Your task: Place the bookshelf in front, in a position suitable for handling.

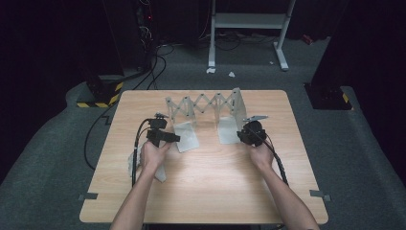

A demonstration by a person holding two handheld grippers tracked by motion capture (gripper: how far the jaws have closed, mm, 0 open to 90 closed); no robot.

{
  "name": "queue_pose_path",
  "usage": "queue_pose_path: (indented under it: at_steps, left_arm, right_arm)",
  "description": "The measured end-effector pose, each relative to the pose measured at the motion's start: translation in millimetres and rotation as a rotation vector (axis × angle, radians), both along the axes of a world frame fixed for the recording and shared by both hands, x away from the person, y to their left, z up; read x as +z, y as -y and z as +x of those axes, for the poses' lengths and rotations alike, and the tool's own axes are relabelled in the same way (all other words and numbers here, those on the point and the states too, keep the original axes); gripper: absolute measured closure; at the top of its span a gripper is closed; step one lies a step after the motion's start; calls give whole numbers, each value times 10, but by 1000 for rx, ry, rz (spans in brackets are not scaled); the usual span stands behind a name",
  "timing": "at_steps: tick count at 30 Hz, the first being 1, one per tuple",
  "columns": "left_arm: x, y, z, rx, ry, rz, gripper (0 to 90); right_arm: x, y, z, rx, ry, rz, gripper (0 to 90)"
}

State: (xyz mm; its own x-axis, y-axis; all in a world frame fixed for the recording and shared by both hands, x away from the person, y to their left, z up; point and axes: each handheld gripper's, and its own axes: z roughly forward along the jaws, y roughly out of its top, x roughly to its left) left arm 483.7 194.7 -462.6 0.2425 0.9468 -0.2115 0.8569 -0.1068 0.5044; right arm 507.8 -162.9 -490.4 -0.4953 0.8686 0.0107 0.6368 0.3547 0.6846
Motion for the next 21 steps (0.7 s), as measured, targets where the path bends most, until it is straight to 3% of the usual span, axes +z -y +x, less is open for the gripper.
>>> queue_pose_path:
  at_steps: [8, 11, 16, 21]
  left_arm:
    - [-7, -100, 4, 30, -11, -13, 312]
    - [47, -99, -58, 31, 5, -20, 301]
    - [173, -180, -265, 21, 64, -49, 309]
    - [294, -315, -540, 18, 141, -49, 311]
  right_arm:
    - [-6, -122, -53, 41, -13, 2, 696]
    - [29, -69, -106, 39, 0, 45, 685]
    - [31, 66, -246, 35, 2, 59, 637]
    - [26, 287, -425, 15, 17, 72, 597]
